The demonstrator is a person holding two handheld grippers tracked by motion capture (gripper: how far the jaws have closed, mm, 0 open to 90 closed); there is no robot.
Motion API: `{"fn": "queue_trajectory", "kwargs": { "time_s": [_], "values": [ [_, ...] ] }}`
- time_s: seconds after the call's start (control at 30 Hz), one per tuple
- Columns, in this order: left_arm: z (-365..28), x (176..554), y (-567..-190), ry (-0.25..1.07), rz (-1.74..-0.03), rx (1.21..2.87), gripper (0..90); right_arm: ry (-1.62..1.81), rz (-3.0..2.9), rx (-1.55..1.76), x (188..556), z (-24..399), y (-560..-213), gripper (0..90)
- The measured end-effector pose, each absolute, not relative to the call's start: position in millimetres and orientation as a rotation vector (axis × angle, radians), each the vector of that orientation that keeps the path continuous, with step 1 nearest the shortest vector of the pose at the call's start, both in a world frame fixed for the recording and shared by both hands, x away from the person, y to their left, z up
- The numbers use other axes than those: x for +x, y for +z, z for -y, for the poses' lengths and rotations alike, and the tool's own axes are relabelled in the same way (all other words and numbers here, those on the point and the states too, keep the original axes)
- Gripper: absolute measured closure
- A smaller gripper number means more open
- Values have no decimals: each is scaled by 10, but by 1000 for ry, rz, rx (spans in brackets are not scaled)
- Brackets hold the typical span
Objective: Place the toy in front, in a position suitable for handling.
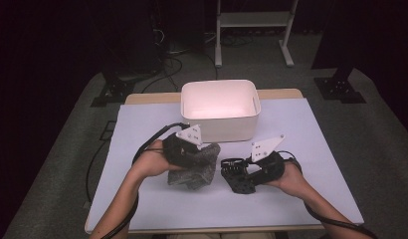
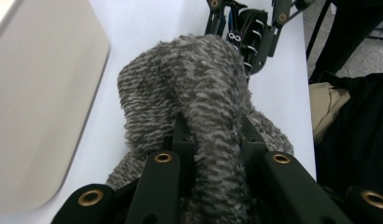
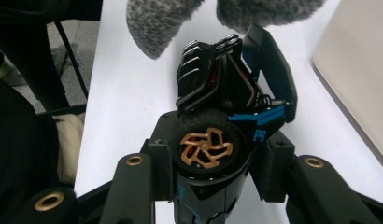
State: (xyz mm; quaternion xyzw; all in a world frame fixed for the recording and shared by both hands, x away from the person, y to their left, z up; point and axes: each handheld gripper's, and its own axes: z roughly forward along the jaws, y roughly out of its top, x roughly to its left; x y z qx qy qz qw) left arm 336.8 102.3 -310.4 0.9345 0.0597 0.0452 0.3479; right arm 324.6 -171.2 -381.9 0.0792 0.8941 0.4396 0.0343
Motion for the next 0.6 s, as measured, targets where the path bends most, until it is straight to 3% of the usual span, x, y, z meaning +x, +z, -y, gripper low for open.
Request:
{"fn": "queue_trajectory", "kwargs": {
  "time_s": [0.33,0.6],
  "values": [
    [-1216,3322,-2968,133,-174,2391,749,1503,-2703,193,3367,1301,-3827,568],
    [-1052,3339,-3117,101,-151,2419,749,1441,-2729,187,3355,1249,-3877,560]
  ]
}}
